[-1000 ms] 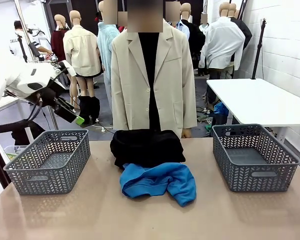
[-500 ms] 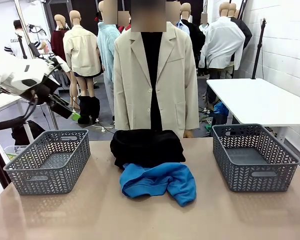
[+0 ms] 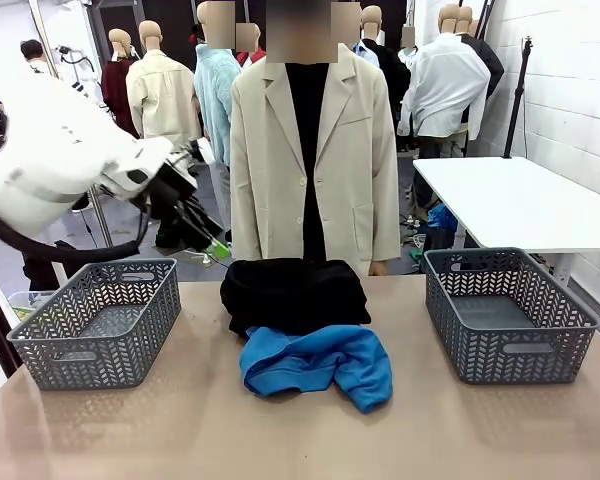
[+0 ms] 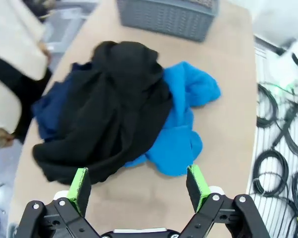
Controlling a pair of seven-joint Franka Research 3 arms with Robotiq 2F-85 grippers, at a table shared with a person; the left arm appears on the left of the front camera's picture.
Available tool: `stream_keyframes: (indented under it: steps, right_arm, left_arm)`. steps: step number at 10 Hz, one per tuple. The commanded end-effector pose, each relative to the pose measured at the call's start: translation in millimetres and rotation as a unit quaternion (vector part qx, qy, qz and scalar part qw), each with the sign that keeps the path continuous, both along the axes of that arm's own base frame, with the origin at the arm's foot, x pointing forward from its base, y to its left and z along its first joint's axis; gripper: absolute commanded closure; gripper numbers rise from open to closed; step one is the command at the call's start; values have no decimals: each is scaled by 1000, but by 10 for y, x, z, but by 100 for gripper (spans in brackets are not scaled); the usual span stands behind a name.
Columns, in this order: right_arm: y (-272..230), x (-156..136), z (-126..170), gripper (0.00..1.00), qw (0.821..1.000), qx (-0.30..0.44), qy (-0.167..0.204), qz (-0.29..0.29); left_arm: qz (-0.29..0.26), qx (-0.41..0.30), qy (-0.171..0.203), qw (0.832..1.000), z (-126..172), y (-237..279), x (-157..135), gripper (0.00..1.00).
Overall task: Sort the tops and bottoms.
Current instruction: Lift clothes from the center of the table with your left hand.
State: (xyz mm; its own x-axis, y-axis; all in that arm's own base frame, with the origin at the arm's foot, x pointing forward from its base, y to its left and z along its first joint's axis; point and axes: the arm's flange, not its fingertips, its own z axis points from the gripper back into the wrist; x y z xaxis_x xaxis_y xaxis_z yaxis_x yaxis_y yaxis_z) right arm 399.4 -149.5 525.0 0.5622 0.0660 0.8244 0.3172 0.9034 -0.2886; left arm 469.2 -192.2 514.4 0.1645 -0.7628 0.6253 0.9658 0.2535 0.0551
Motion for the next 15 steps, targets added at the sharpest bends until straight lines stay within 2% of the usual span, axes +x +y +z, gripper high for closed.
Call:
stream_keyframes:
  steps: [1, 2, 4, 5, 9, 11, 12, 14, 15]
  right_arm:
    - [-19, -3, -5, 0, 1000, -2, 3, 2]
    - [-19, -3, -5, 0, 1000, -2, 3, 2]
    - [-19, -3, -5, 0, 1000, -2, 3, 2]
    - [-19, -3, -5, 0, 1000, -2, 3, 2]
    - [-19, -3, -5, 0, 1000, -2, 3, 2]
    - [-19, -3, -5, 0, 1000, -2, 3, 2]
    - [-19, -3, -5, 0, 1000, -2, 3, 2]
    - [-19, -3, -5, 0, 1000, -2, 3, 2]
    - [-19, -3, -5, 0, 1000, -2, 3, 2]
  left_arm:
    - [-65, 53, 19, 996, -174, -44, 533, 0]
    - [-107, 52, 28, 992, -290, -249, 592, 0]
    - [-145, 81, -13, 986, -502, -500, 750, 0]
    - [-137, 78, -42, 987, -505, -585, 856, 0]
    - [-110, 94, -63, 987, -591, -704, 1040, 0]
    - [-119, 75, -5, 990, -681, -828, 1186, 0]
    - [-119, 72, 6, 990, -750, -878, 1298, 0]
    - [-105, 78, -3, 991, -843, -936, 1433, 0]
    - [-102, 79, 16, 992, -888, -929, 1457, 0]
